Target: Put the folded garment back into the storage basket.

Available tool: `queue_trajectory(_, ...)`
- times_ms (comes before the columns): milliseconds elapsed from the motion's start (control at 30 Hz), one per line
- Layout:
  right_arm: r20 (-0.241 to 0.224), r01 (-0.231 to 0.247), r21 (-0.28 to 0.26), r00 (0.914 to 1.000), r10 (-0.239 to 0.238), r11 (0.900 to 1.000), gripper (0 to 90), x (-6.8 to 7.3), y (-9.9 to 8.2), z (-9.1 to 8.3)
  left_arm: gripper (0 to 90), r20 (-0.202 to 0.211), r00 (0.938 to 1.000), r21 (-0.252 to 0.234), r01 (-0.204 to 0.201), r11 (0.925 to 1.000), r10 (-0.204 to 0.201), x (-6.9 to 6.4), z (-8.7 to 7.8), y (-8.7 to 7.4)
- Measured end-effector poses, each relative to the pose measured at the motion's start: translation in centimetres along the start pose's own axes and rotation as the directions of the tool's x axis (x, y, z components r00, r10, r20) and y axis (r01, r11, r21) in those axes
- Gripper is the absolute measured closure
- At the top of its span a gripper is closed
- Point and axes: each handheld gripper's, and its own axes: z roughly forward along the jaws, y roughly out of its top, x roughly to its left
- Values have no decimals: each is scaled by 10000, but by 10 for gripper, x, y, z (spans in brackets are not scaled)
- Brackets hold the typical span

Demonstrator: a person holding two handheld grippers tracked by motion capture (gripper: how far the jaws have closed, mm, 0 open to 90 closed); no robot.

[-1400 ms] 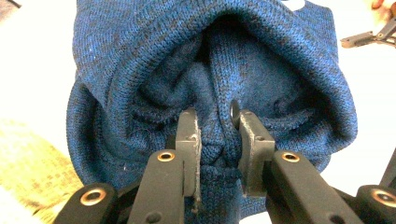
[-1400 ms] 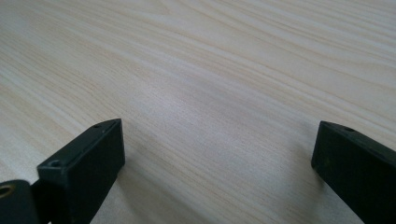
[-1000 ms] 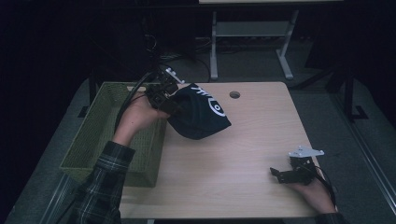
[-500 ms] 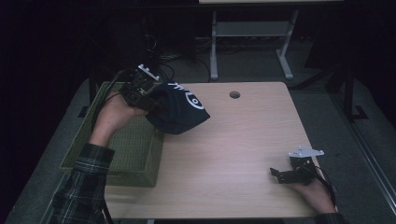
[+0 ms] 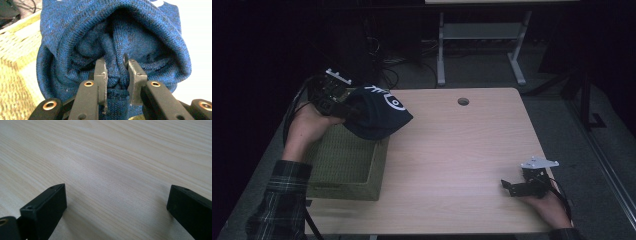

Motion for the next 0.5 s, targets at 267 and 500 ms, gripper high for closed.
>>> queue_trajectory(267, -2, -11, 4, 10000, 11, 10000, 23, 0, 0, 0, 723, -360, 9970, -56, 678, 9977, -680, 21, -4, -24)
queue_trajectory(500, 0, -10, 6, 10000, 10, 10000, 23, 0, 0, 0, 723, -732, 9909, -81, 1129, 9936, -1132, 36, -3, -41)
